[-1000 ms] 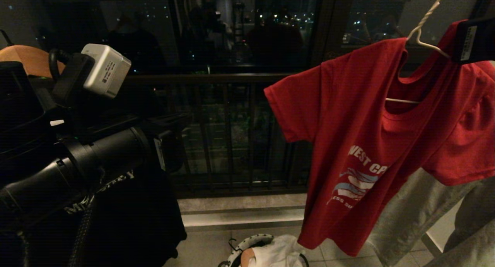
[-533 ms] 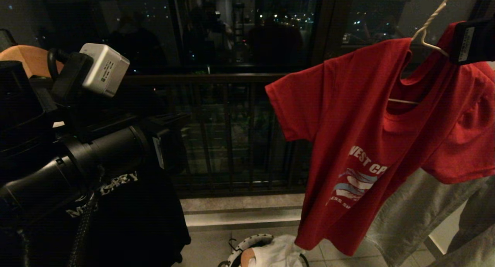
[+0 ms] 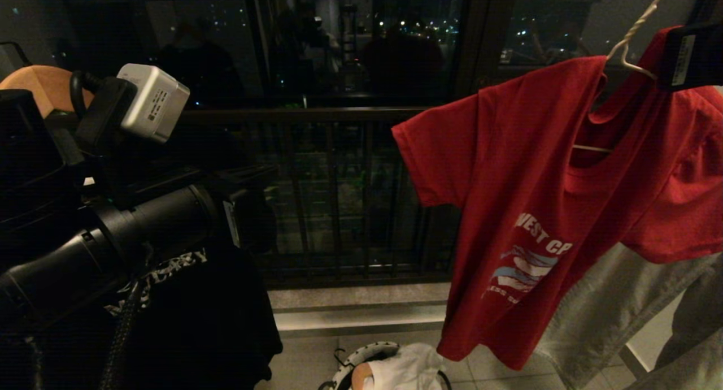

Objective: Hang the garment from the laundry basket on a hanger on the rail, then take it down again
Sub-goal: Take the clothes off the clothes rack

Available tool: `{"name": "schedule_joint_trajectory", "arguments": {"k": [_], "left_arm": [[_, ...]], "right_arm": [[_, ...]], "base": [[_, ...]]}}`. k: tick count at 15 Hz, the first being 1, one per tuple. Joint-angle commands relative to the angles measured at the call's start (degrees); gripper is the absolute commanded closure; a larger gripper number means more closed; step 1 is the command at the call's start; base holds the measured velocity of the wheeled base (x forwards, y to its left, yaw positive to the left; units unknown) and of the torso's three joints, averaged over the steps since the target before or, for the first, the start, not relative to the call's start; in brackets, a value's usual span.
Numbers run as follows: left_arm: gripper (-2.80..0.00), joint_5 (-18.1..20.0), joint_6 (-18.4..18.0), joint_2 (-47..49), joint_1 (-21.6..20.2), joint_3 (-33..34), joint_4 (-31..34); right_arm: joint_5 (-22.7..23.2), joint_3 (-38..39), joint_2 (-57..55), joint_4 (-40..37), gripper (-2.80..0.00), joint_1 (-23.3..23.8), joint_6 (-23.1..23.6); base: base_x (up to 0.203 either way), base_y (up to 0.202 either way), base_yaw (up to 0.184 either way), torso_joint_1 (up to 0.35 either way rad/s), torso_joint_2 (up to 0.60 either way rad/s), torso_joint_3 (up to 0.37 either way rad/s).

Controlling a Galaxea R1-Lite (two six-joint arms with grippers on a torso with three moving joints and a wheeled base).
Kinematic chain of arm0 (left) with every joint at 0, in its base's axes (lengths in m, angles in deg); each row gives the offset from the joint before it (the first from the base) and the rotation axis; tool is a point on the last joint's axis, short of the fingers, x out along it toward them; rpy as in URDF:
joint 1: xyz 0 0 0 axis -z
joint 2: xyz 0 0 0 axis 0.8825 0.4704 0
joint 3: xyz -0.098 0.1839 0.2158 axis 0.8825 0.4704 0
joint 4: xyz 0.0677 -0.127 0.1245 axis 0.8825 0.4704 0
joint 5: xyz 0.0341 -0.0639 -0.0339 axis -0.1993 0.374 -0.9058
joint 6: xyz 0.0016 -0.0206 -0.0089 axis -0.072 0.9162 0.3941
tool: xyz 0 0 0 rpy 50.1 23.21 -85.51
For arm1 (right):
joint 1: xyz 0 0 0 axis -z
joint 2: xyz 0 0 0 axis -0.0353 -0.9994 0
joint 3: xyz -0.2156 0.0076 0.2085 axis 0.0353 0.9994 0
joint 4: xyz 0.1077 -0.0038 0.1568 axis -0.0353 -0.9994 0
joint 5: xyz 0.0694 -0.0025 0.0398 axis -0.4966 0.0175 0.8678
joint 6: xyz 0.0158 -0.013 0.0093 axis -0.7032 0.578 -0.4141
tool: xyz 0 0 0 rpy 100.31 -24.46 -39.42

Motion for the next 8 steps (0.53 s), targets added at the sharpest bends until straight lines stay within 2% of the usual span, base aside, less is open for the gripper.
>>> {"name": "schedule_joint_trajectory", "arguments": {"k": [1, 8], "left_arm": [[0.0, -0.04, -0.05, 0.06, 0.04, 0.01, -0.19], [0.0, -0.04, -0.14, -0.03, 0.04, 0.1, -0.19]], "right_arm": [[-0.11, -1.09, 0.04, 0.06, 0.0, 0.0, 0.13], [-0.2, -5.2, -0.59, -0.46, 0.0, -0.8, 0.66]], "base": [[0.0, 0.0, 0.0, 0.0, 0.0, 0.0], [0.0, 0.0, 0.0, 0.0, 0.0, 0.0]]}}
